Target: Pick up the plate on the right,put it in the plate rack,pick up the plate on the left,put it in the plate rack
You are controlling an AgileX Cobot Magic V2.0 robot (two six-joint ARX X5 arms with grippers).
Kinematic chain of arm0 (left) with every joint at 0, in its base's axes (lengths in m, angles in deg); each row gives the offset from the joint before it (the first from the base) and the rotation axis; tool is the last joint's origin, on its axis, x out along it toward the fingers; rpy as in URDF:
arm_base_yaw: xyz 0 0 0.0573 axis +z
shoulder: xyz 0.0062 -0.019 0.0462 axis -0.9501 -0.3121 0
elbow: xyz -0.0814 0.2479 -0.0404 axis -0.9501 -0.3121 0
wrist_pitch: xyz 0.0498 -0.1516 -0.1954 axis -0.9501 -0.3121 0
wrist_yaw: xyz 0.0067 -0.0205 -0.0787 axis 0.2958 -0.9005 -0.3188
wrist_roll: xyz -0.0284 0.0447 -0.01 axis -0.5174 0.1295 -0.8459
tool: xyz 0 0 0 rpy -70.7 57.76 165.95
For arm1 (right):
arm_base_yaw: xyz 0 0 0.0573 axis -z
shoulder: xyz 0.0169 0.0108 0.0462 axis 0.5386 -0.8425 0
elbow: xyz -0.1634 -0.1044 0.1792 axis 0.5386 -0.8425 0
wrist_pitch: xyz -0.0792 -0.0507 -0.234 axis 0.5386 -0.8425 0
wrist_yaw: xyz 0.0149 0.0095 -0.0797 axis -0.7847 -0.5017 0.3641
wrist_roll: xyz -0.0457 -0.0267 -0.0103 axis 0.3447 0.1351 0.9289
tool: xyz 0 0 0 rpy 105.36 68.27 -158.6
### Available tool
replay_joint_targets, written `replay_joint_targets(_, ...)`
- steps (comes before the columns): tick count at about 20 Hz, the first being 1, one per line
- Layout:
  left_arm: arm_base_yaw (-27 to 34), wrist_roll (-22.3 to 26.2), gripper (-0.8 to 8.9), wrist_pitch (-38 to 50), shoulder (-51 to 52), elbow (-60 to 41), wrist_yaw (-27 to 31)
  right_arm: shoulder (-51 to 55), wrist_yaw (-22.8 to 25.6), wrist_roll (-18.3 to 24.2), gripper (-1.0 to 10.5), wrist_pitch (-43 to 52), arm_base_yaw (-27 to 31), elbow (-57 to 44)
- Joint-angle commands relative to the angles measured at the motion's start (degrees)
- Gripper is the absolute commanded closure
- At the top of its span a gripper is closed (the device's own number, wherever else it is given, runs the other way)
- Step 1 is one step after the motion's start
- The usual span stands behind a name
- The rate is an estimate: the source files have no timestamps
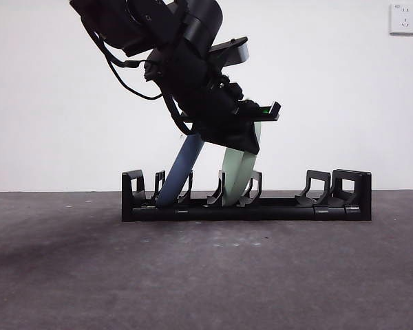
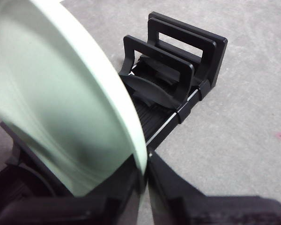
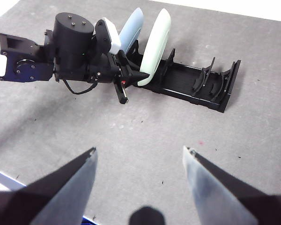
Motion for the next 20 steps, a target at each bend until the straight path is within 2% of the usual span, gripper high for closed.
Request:
replay_joint_targets(1,-0.28,0.22,6.65,-0.61,-0.98,-0.15,-0.87,0.04,-0.22,-0.42,6.3,-1.31,-0.17,-0.28)
replay_joint_targets(8,-1.16,-1.44,6.54,-0.81,-0.72,-0.15,-2.32,0.07,-0.22,-0.42,6.3,-1.31,-0.17,-0.28)
replay_joint_targets(13,-1.90,-1.73,6.51,-3.52,3.45,-0.15,-2.32,0.07,-0.22,-0.39,6.3,-1.31,-0.17,-0.28)
replay_joint_targets(16,-1.99,-1.73,6.51,-7.39,8.44,-0.15,-2.29,0.04,-0.22,-0.20,6.3,-1.31,-0.17,-0.28)
replay_joint_targets(20,-2.16,-2.34,6.51,-19.39,17.66,-0.15,-2.32,0.04,-0.22,0.09,6.3,-1.31,-0.17,-0.28)
